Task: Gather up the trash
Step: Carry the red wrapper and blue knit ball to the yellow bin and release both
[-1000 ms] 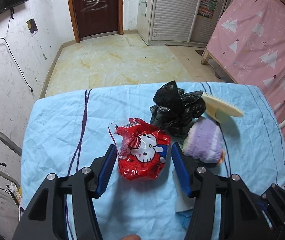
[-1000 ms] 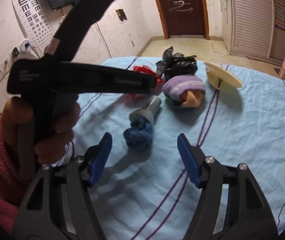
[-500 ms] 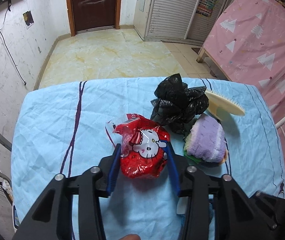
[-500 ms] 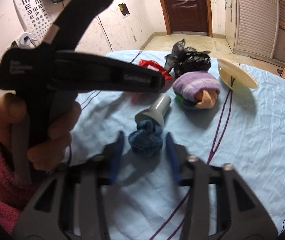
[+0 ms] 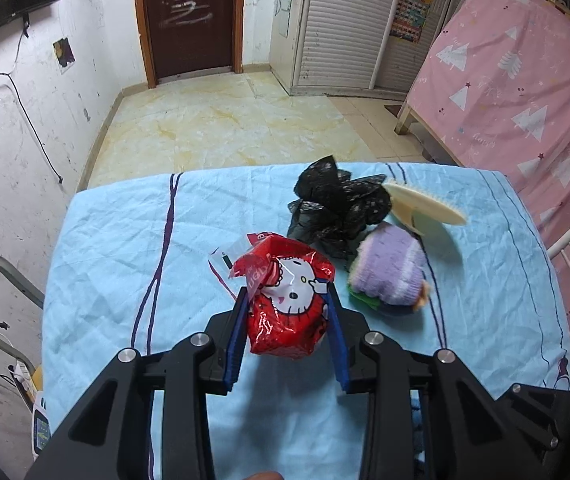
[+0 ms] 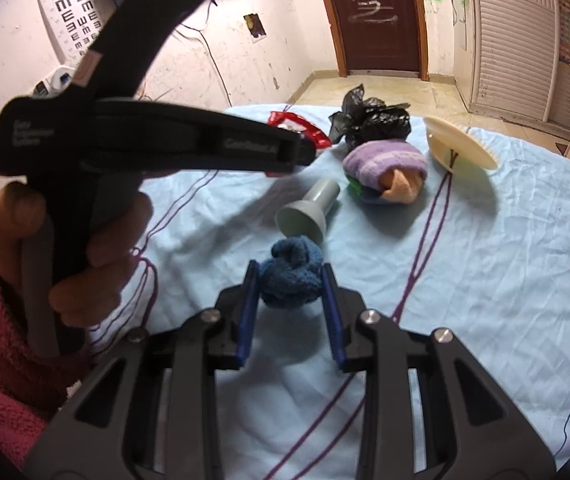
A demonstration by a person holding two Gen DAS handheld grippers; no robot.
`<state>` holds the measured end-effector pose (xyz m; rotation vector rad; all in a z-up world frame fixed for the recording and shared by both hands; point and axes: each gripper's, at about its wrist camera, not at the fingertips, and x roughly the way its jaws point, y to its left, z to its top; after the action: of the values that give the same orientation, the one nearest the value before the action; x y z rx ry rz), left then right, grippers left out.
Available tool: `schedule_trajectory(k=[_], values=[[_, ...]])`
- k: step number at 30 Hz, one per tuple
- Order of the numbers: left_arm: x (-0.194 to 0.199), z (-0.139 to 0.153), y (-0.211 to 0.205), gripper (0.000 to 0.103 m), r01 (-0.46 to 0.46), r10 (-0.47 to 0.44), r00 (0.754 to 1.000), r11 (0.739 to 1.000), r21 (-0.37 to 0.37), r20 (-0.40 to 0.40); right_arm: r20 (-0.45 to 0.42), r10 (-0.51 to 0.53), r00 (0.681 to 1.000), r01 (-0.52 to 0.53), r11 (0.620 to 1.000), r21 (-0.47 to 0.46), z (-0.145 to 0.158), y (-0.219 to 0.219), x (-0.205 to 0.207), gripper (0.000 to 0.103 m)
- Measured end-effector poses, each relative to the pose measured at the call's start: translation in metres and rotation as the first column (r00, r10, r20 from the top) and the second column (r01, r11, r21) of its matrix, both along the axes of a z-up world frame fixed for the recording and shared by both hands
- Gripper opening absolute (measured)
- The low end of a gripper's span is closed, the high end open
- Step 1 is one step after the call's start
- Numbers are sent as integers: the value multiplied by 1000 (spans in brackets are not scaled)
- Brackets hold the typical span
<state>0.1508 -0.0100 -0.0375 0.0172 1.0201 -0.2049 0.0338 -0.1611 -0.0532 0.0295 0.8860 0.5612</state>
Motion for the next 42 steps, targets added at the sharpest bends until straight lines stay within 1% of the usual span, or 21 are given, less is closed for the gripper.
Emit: schedule_trajectory(k=[5, 12, 21, 27, 36, 39, 42], values=[[-11, 13, -11, 27, 3, -3, 1000, 1000, 20, 26, 26, -10, 1000, 10, 1000, 20, 6, -15, -11, 29], [-23, 31, -37, 27, 31, -34, 998, 998, 51, 61, 54, -62, 997, 58, 996, 61, 12, -48, -18, 29], [-33, 42, -85, 27, 90, -97, 992, 992, 91, 78, 81, -142, 987, 133, 985, 106, 20, -94, -24, 29], [-38, 48, -123, 27, 139, -150, 985, 984, 113, 90, 99, -209, 973, 195, 971, 136, 27, -135, -27, 29], [-46, 50, -187, 28, 224, -238, 967, 964, 143, 92, 128, -324, 938, 300, 938, 173, 34, -198, -38, 29], [-50, 50, -212, 28, 263, -278, 956, 953, 154, 91, 136, -372, 918, 345, 920, 187, 37, -224, -44, 29], [-57, 49, -234, 28, 299, -315, 945, 940, 162, 88, 139, -429, 893, 398, 895, 204, 37, -253, -52, 29]])
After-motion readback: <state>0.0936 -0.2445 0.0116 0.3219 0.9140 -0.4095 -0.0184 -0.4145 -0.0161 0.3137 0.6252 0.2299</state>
